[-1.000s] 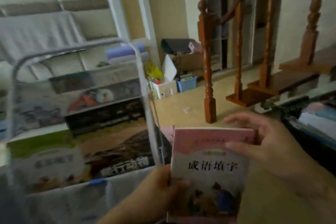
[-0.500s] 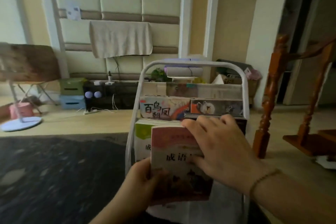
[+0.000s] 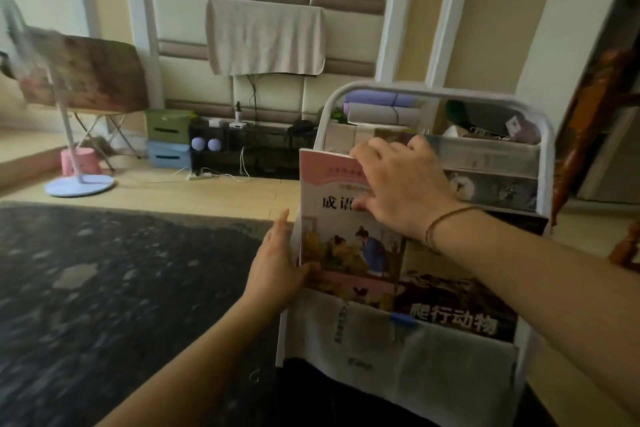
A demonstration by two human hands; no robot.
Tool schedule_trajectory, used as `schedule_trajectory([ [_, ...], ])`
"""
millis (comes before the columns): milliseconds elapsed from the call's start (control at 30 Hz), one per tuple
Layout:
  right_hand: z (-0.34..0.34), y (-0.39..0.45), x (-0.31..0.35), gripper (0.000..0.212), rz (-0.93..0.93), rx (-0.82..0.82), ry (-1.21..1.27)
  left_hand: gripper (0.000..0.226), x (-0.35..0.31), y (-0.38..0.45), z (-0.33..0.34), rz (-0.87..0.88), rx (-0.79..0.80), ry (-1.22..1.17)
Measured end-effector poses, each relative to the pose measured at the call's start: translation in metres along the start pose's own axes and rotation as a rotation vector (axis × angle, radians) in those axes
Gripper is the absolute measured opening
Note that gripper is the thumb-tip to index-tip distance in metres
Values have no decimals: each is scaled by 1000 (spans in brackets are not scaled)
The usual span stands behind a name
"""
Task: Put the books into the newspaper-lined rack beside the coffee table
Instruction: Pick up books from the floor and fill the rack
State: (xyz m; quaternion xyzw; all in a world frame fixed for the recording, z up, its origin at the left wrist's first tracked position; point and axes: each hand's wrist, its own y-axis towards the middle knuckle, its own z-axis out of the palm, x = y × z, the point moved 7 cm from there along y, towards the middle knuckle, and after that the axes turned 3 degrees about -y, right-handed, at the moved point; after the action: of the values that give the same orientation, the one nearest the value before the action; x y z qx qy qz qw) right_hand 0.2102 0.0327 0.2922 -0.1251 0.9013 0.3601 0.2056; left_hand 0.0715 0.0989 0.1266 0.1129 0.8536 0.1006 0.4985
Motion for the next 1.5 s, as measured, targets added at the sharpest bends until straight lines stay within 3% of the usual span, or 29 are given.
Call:
schedule_trajectory([
  [133,14,-10,3,62,-27,-49,-41,103,4,-1,14,45,48,44],
  [267,23,-15,4,61,-37,-85,-43,117,9,-1,16,44,46,179],
  [367,22,-17,7,65,-63,-137,-52,119,6,-6,17,145,19,213],
  [567,44,-46,9,113,26,-55,-125,121,13,-9,19,160,15,279],
  [667,68,-82,17,125,-30,47,-148,126,12,-7,17,191,8,338],
  [1033,89,-96,11,132,63,118,-147,121,12,-6,13,311,-16,533],
  [1167,85,-89,8,135,41,166,-209,120,8,-4,9,335,13,483],
  [1267,78,-78,0,139,50,184,-225,126,-22,7,-6,459,-48,418],
  [1367,74,-69,-5,137,48,220,-245,131,-70,27,-23,667,-64,618],
  [1500,71,-68,-4,137,52,220,-260,122,-96,45,-22,725,52,875],
])
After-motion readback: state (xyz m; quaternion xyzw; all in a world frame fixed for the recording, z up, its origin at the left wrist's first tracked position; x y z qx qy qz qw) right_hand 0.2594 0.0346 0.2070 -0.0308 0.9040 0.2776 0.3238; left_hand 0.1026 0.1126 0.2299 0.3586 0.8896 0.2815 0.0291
